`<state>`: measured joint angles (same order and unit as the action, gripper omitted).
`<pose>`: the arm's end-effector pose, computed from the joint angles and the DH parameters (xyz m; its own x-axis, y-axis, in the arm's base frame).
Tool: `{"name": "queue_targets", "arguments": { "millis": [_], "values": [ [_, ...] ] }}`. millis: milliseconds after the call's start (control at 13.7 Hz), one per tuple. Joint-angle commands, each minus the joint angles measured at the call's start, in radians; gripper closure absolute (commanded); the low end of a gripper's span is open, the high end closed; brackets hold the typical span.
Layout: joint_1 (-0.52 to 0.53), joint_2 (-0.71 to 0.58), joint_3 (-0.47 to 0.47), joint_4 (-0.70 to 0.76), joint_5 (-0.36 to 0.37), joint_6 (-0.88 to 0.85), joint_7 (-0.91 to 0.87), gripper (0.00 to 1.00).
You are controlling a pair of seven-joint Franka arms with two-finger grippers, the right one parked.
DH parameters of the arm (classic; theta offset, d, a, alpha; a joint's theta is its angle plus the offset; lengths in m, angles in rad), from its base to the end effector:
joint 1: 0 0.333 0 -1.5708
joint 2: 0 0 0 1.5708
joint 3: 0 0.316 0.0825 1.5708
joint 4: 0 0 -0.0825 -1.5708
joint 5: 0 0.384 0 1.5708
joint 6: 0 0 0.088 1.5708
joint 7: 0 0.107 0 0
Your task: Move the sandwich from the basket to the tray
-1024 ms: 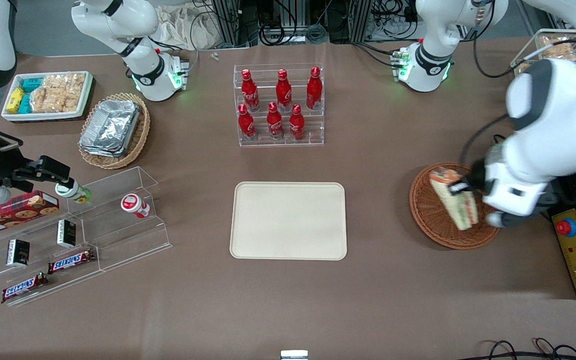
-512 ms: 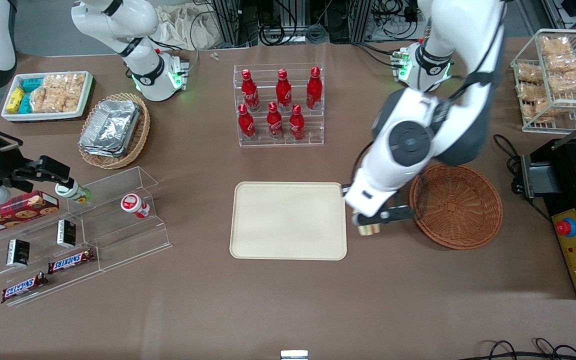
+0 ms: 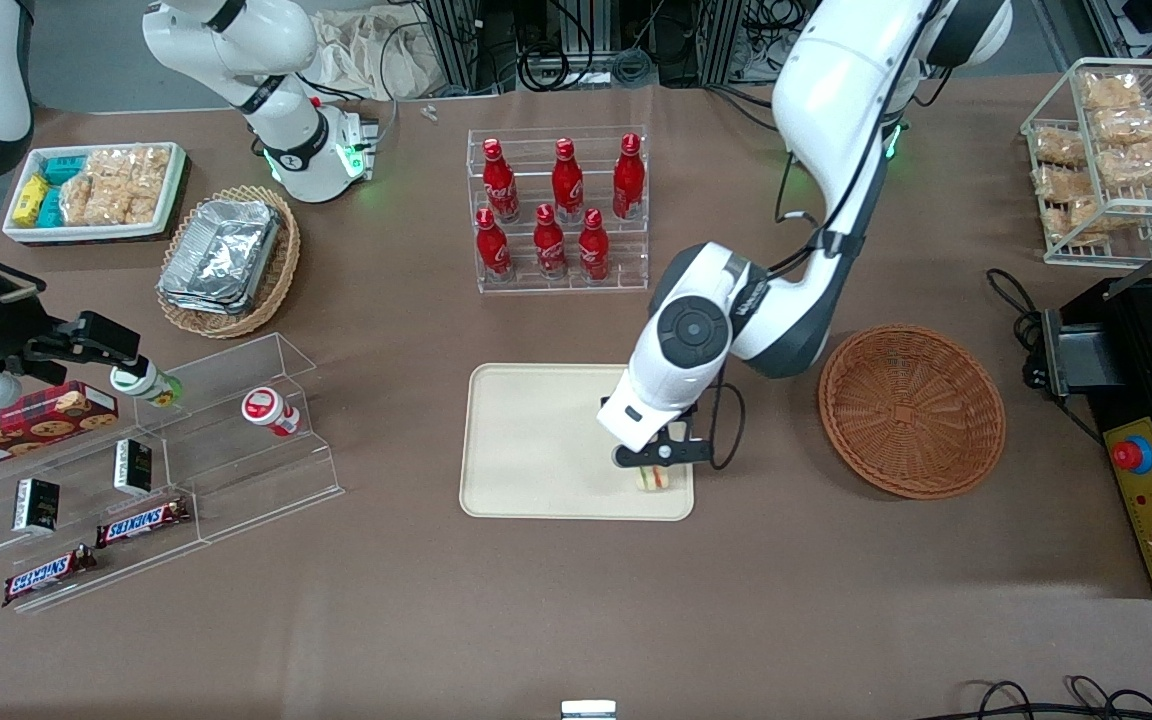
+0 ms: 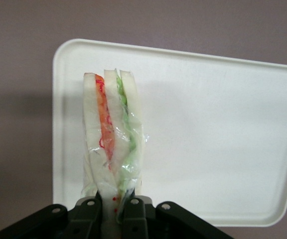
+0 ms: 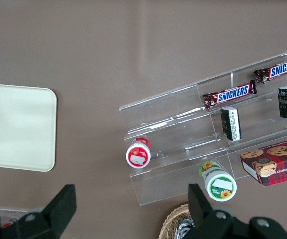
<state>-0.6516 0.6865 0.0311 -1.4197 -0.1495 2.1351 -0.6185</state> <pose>0.5857 -0.4320 0.2962 0.9969 0.0665 -0.0421 0.0706 -0.9921 0.1033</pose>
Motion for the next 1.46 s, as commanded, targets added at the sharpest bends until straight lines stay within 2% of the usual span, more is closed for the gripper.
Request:
{"name": "queue_targets", "arguments": {
  "millis": [0,439,732,805,878,1024,1390],
  "values": [
    [-0.008,0.033,0.009,0.007,-0.002,0.029,0.013,1.0],
    [-0.003,0.039,0.01,-0.057,-0.001,0.048,0.16,1.0],
    [-0.002,0.038,0.01,-0.061,-0.002,0.04,0.161,1.0],
    [0.0,0.036,0.01,-0.061,-0.002,0.037,0.155,0.69],
    [0.003,0.031,0.012,-0.061,-0.001,0.034,0.158,0.01],
    [0.004,0.019,0.016,-0.056,-0.001,0.002,0.16,0.01],
    [0.049,-0.125,0.027,-0.061,0.005,-0.156,0.155,0.01]
  ]
}}
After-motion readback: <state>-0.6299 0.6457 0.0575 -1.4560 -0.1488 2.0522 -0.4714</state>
